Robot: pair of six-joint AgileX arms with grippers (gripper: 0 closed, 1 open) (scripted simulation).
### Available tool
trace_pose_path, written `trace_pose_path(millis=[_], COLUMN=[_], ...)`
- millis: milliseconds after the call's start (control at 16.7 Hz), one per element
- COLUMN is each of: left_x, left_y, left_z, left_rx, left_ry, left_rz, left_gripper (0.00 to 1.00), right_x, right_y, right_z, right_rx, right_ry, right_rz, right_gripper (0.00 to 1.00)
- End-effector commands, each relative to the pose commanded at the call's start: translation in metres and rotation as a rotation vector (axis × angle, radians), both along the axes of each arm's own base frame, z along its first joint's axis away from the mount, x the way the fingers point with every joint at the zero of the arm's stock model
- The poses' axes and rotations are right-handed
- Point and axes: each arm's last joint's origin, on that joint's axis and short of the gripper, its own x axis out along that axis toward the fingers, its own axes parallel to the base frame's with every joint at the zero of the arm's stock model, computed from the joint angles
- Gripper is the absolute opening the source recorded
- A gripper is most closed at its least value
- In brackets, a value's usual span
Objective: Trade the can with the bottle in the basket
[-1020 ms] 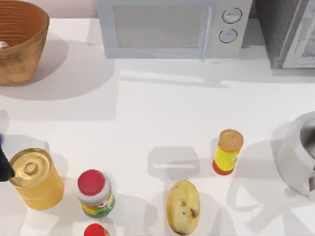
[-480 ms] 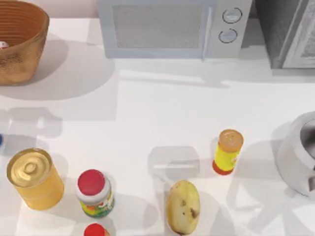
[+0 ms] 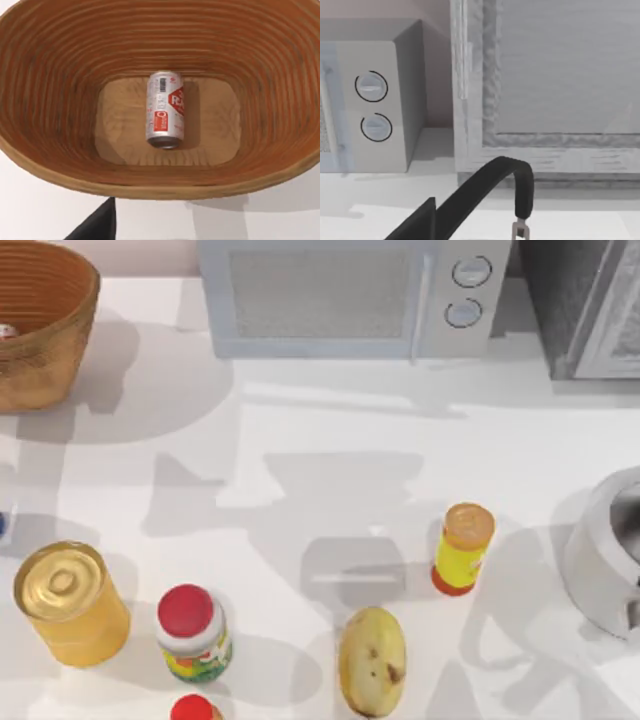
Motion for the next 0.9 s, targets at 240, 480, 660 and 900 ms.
trace_pose_path(millis=[240, 480, 660, 900], left_x=[0.08, 0.133, 0.153, 0.161], left_y=[0.02, 0.036, 0.043, 0.046], left_z=[-0.038, -0.09, -0.122, -0.138], left_rx=[-0.027, -0.056, -0.073, -0.082], left_ry=[0.189, 0.336, 0.407, 0.44], left_rz=[-0.008, -0.014, -0.019, -0.022], left_gripper=[1.0, 1.0, 1.0, 1.0], right_x=[0.0, 0.0, 0.0, 0.0], right_y=[0.0, 0.0, 0.0, 0.0], right_z=[0.0, 0.0, 0.0, 0.0], right_rx=[0.0, 0.0, 0.0, 0.0], right_ry=[0.0, 0.0, 0.0, 0.0], right_rz=[0.0, 0.0, 0.0, 0.0], right_gripper=[1.0, 1.0, 1.0, 1.0])
